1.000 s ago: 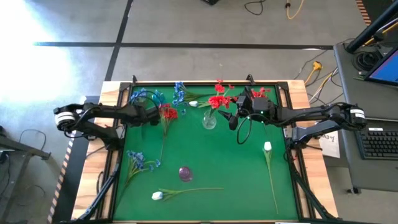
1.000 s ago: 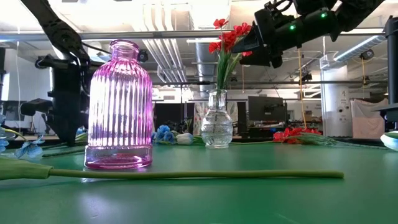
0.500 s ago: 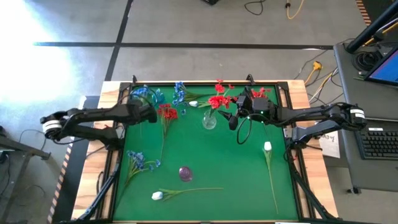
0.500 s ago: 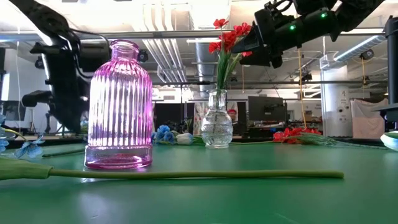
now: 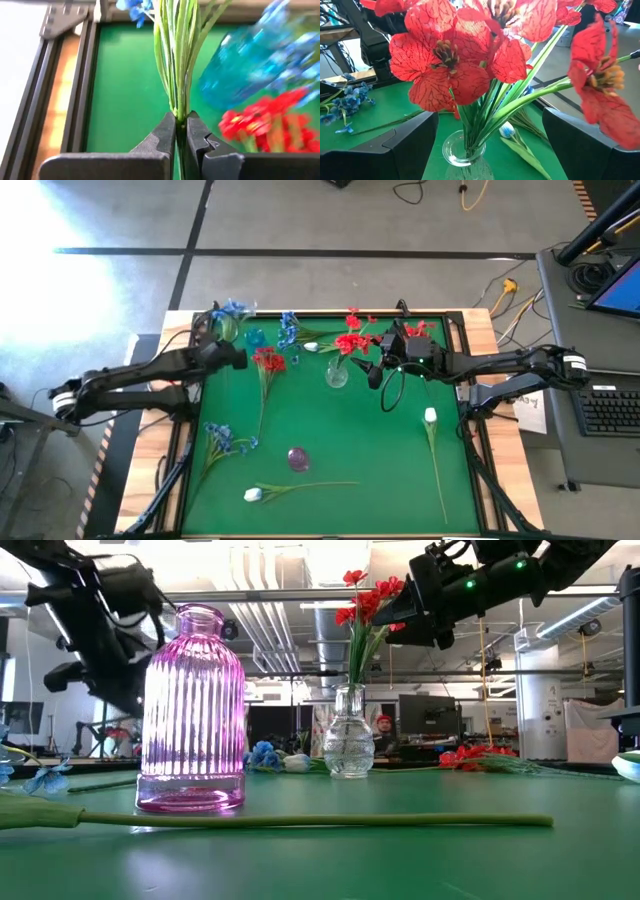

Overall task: Sort flowers into vase by color
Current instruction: Put the top left blue flowers into the bottom violet vase

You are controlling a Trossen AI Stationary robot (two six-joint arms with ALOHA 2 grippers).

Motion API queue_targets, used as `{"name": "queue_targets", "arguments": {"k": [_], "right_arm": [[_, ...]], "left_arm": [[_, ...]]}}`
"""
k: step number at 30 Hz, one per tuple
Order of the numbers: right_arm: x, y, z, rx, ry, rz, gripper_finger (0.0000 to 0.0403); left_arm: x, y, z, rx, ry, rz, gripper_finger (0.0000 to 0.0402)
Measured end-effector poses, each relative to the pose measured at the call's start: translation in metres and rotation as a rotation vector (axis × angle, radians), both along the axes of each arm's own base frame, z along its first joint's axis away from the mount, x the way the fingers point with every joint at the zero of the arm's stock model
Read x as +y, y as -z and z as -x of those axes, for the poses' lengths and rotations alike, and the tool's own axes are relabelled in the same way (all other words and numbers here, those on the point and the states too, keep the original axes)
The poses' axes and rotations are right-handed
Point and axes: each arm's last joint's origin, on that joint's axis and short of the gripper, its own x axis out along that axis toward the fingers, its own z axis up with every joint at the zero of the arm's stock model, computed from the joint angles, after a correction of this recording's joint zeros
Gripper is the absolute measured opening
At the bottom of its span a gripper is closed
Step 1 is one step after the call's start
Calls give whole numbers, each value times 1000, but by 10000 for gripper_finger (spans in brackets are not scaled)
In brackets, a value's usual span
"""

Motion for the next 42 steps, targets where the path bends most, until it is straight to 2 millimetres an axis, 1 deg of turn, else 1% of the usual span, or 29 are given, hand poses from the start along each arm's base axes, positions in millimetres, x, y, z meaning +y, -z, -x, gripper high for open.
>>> {"name": "queue_targets", "arguments": {"k": [4,8,11,14,17,20,22,26,28,30,34,38,42], "right_arm": [[0,0,0,0,0,0,350],[0,0,0,0,0,0,350],[0,0,0,-1,0,0,350],[0,0,0,-1,0,0,350],[0,0,0,-1,0,0,350],[0,0,0,-1,0,0,350],[0,0,0,-1,0,0,350],[0,0,0,-2,0,1,350],[0,-1,0,-7,0,2,350],[0,-2,1,-17,0,4,350],[2,-12,7,-71,3,-4,350],[4,-27,18,-145,3,-24,350],[7,-41,29,-178,-8,-72,350]], "left_arm": [[0,-13,2,-43,28,-119,0],[2,-31,-3,-99,148,-249,0],[1,-48,-11,-179,340,-351,0],[-6,-67,-20,-305,566,-470,0],[-17,-83,-27,-417,767,-590,0],[-32,-92,-31,-499,896,-693,0],[-42,-92,-34,-535,965,-743,0],[-63,-86,-40,-623,1080,-798,0],[-72,-81,-42,-673,1111,-831,0],[-79,-77,-43,-729,1105,-863,0],[-88,-69,-45,-834,1107,-894,0],[-93,-64,-51,-857,1122,-891,0],[-98,-62,-61,-862,1146,-878,0]]}}
